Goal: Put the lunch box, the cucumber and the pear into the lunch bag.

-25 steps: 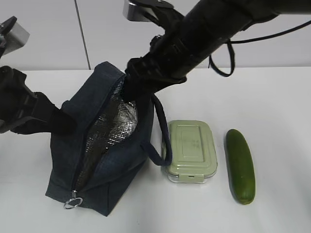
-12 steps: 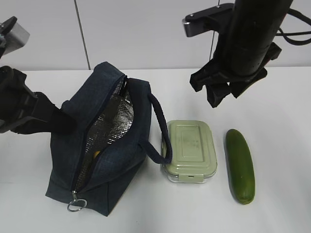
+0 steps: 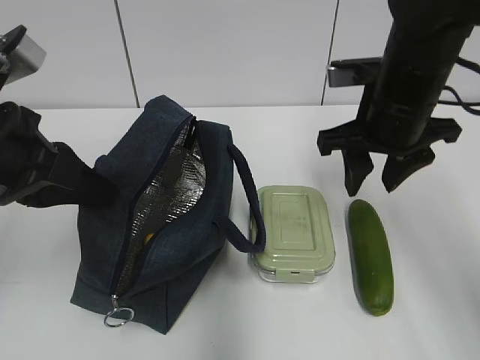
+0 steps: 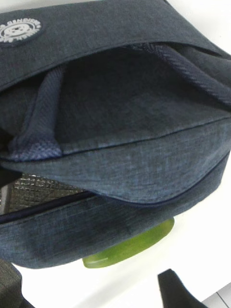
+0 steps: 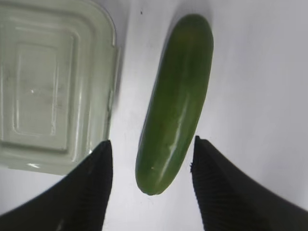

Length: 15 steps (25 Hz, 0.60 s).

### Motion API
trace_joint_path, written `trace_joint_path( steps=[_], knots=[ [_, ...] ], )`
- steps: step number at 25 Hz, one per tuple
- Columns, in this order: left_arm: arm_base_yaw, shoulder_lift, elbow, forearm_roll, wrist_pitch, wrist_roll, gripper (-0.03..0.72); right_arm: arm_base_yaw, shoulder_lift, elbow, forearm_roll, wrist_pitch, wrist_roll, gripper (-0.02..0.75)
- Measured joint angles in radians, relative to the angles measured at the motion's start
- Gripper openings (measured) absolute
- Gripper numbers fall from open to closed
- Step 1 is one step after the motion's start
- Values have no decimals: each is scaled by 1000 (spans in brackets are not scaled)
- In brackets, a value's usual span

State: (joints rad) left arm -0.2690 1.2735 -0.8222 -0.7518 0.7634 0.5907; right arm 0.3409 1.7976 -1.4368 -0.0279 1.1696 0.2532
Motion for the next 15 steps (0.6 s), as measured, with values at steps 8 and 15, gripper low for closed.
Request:
trace_joint_path(
  steps=[8,15],
  knots=[
    [0,0,0,0,-2,6,1,-20,0,188,73,-138,3,506],
    [0,0,0,0,-2,7,1,-20,28,194,39,-163,3,566]
  ],
)
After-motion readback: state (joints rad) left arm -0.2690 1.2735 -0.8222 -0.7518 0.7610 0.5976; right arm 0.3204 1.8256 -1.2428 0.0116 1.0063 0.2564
